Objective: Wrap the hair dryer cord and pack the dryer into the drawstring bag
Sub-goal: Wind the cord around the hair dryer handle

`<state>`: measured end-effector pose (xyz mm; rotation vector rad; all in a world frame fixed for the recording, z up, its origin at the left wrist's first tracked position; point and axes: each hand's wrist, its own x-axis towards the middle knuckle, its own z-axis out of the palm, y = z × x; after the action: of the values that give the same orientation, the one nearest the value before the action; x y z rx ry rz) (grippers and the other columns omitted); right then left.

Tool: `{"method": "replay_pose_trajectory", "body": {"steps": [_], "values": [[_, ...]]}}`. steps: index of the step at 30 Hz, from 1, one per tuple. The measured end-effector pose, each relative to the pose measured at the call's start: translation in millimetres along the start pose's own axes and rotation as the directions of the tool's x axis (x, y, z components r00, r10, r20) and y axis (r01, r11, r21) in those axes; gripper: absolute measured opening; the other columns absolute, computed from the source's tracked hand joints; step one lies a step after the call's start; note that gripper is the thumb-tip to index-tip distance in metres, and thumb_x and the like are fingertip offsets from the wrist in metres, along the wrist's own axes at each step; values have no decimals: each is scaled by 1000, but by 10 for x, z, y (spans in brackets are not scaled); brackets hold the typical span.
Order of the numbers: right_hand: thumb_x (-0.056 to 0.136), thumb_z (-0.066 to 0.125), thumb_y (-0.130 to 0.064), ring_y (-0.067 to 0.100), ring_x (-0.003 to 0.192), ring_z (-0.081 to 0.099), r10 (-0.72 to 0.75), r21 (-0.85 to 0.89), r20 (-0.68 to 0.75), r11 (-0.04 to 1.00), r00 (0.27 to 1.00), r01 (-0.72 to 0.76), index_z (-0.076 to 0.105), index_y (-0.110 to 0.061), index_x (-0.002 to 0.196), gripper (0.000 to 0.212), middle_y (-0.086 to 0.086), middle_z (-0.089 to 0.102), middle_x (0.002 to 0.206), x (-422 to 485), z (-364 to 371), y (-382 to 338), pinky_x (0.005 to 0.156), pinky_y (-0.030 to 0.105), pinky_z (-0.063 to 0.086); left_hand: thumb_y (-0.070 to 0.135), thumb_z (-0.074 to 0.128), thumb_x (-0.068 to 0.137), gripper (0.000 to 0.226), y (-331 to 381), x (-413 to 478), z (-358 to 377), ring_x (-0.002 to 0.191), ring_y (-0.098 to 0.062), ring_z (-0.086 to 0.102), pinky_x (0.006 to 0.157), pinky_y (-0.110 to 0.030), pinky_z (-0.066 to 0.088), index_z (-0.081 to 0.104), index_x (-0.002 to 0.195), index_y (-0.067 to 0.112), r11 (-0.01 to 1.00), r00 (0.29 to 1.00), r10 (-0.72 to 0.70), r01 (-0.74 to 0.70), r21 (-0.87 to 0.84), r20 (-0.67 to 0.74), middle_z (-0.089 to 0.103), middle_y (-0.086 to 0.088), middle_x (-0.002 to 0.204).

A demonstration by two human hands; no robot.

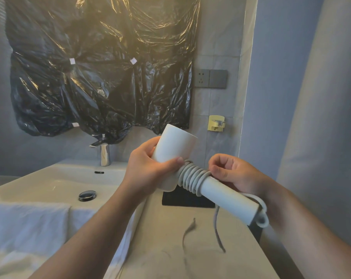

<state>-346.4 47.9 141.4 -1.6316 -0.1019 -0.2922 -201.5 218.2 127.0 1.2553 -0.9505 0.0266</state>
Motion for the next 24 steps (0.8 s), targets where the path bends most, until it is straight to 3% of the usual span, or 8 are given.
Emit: {"method": "replay_pose_trajectory", "body": {"steps": [3,6,8,10,12,15,19,24], "values": [[38,94,-48,14,52,62,10,-1,-39,1000,999,-10,61,-14,76,60,3,64,67,28,-18,-38,47,24,53,41,84,53,60,0,-4,22,92,-34,72,72,-54,62,72,110,26,999,1000,-29,29,-36,-11,75,-10,100],[31,93,-53,11,48,61,-12,-8,-90,1000,996,11,62,-14,72,64,-1,64,61,65,10,-15,44,21,51,36,84,55,56,29,-16,84,82,-25,72,65,-41,62,72,108,21,995,998,-60,58,-78,-34,76,-8,95],[34,97,-40,15,49,60,-62,234,-126,968,990,90,66,-16,66,50,2,63,64,86,51,88,39,22,47,31,82,61,48,48,-5,134,78,-20,71,63,-37,61,72,106,20,994,994,-68,61,-94,-82,76,-6,92],[46,93,-20,19,51,58,-96,506,-176,845,980,174,66,-13,69,36,6,63,74,102,84,210,35,21,43,32,81,62,40,47,2,173,74,-17,70,61,-35,61,72,100,22,994,989,-68,56,-90,-133,75,-2,87],[71,70,-9,17,48,54,-99,627,-233,745,967,227,65,-11,74,6,7,60,78,121,130,268,33,18,39,34,80,63,33,34,6,193,70,-10,69,58,-31,60,72,94,26,996,983,-62,49,-80,-173,75,3,82],[75,53,-7,6,41,37,-62,588,-278,778,959,221,60,-14,80,12,1,49,62,138,223,312,33,13,26,35,79,63,28,17,18,195,69,-11,67,61,-40,59,71,89,28,997,966,-54,36,-75,-252,74,1,82],[88,47,1,4,42,29,-33,486,-375,844,926,227,54,-13,92,16,1,39,61,135,361,380,35,14,21,35,81,66,21,-35,35,177,70,-17,66,67,-51,59,70,82,28,1000,925,-24,20,-15,-379,73,-1,80],[99,40,-4,7,47,33,-18,99,-440,993,898,68,57,-14,100,19,3,46,69,97,518,365,37,17,24,50,76,64,33,-106,45,145,76,-23,68,65,-54,58,67,86,27,988,891,41,32,152,-451,70,4,78]]}}
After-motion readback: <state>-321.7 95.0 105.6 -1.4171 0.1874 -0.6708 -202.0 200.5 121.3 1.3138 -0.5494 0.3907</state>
